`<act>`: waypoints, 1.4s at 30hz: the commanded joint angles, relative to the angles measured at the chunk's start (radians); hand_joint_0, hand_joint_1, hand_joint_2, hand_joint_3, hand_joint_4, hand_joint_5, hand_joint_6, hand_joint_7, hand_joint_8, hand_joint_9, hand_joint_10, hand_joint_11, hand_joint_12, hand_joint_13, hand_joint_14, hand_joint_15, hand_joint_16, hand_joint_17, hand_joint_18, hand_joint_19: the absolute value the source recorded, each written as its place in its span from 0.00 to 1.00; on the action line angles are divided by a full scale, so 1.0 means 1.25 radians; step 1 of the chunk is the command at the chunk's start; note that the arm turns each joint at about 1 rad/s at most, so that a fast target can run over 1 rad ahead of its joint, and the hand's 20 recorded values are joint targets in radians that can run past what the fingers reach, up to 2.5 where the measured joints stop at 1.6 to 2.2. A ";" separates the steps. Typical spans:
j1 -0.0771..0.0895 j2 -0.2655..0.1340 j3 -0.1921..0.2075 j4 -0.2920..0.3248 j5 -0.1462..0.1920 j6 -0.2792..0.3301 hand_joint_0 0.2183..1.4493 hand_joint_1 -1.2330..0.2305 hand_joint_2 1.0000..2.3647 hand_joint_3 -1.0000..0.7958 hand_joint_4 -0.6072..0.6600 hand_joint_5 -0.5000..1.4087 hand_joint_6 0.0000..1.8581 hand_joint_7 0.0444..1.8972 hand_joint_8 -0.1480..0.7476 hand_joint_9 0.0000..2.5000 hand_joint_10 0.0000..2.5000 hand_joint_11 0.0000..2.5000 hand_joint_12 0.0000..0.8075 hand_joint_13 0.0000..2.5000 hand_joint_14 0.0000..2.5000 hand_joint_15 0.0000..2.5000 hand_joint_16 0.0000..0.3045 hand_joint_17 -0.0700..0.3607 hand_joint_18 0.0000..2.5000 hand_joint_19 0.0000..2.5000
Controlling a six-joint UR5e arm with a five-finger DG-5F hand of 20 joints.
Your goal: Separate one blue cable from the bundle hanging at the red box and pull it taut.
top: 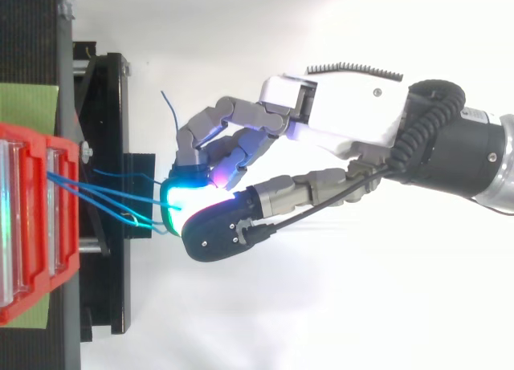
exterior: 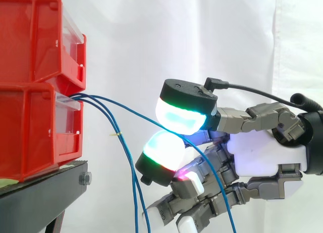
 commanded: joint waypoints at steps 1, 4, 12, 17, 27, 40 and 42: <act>0.001 0.000 0.000 0.000 0.000 0.001 0.41 0.44 0.00 0.31 0.53 0.14 0.53 0.51 0.52 0.37 0.01 0.44 0.41 0.22 0.01 0.15 0.16 0.41 0.24 0.22; 0.001 0.000 0.000 0.000 0.000 -0.001 0.41 0.44 0.00 0.31 0.53 0.14 0.53 0.51 0.52 0.37 0.01 0.44 0.41 0.22 0.01 0.16 0.16 0.41 0.24 0.22; -0.001 0.000 0.000 0.000 0.000 -0.001 0.41 0.44 0.00 0.32 0.54 0.14 0.53 0.51 0.52 0.36 0.01 0.44 0.42 0.22 0.01 0.15 0.16 0.41 0.24 0.22; -0.001 0.000 0.000 0.000 0.000 -0.001 0.41 0.44 0.00 0.32 0.53 0.14 0.53 0.51 0.52 0.36 0.01 0.45 0.41 0.22 0.01 0.16 0.16 0.41 0.24 0.22; -0.001 0.000 0.000 0.000 0.000 0.001 0.41 0.44 0.00 0.32 0.52 0.14 0.53 0.51 0.52 0.36 0.01 0.45 0.40 0.21 0.01 0.15 0.15 0.41 0.24 0.22; 0.001 0.000 -0.001 0.000 0.000 -0.001 0.41 0.44 0.00 0.31 0.52 0.14 0.53 0.51 0.52 0.35 0.01 0.44 0.36 0.20 0.01 0.15 0.15 0.41 0.24 0.22; 0.001 0.000 -0.001 0.000 0.000 0.001 0.41 0.44 0.00 0.31 0.52 0.14 0.53 0.52 0.51 0.35 0.01 0.43 0.35 0.20 0.01 0.15 0.15 0.40 0.23 0.22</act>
